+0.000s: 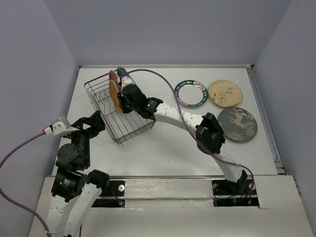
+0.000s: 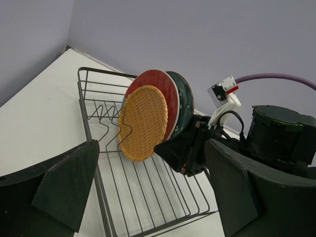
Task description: Load the plates into the dish rack
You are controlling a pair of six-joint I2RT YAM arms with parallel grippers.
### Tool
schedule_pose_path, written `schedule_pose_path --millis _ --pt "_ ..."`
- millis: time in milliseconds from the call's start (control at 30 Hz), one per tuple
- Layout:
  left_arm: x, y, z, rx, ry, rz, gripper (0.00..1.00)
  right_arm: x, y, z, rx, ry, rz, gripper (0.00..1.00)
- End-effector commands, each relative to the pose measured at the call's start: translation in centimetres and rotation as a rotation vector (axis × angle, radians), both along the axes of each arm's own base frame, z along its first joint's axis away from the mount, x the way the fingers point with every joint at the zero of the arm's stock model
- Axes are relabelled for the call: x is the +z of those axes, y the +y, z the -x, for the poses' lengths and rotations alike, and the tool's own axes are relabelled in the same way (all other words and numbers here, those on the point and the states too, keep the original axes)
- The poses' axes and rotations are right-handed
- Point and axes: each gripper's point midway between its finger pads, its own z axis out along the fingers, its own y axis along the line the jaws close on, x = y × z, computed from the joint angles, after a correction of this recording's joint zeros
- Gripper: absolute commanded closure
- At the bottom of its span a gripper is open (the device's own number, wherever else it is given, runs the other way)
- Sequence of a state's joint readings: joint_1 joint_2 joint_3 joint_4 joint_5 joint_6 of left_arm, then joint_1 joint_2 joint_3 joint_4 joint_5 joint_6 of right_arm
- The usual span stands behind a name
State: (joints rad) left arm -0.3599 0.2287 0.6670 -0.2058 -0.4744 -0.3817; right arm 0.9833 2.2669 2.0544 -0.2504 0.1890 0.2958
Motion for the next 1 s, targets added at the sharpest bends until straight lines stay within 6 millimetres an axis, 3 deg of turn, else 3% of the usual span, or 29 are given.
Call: schedule_pose_path --millis 0,300,567,733,767,800,900,967 --pt "1.1 -0.1 0.2 -0.008 -0.05 0.002 0.01 2.4 0.6 -2.0 -0.071 -0.065 -0.056 0.83" --pt "1.2 -0.1 0.2 -0.011 -0.052 0.002 0.01 5.1 1.3 -3.6 -0.117 -0.15 -0.133 0.84" --pt "1.0 -0.1 0.1 -0.009 -0.045 -0.001 0.01 4.2 1.2 -4.1 -0.153 -0.145 -0.127 0.77" --pt "0.8 -0.3 -0.1 -0.011 -0.037 -0.003 0.01 6.4 0.2 -3.1 -0.141 -0.153 -0.161 0.74" --pt "0.8 -0.2 -0.2 -0.01 -0.035 -0.005 0.01 8.3 -0.1 -2.7 -0.132 -0.17 -0.189 0.73" --pt "0.7 -0.3 -0.2 -0.01 -0.031 -0.006 0.01 7.9 0.0 -2.1 -0.095 -0.159 -0.184 0.69" --pt "0.6 -0.3 -0.4 -0.005 -0.023 -0.007 0.01 9.2 1.1 -0.1 0.028 -0.173 -0.188 0.52" --pt "0.6 -0.1 -0.5 0.004 -0.019 -0.007 0.01 8.1 2.4 1.3 0.083 -0.177 -0.139 0.45"
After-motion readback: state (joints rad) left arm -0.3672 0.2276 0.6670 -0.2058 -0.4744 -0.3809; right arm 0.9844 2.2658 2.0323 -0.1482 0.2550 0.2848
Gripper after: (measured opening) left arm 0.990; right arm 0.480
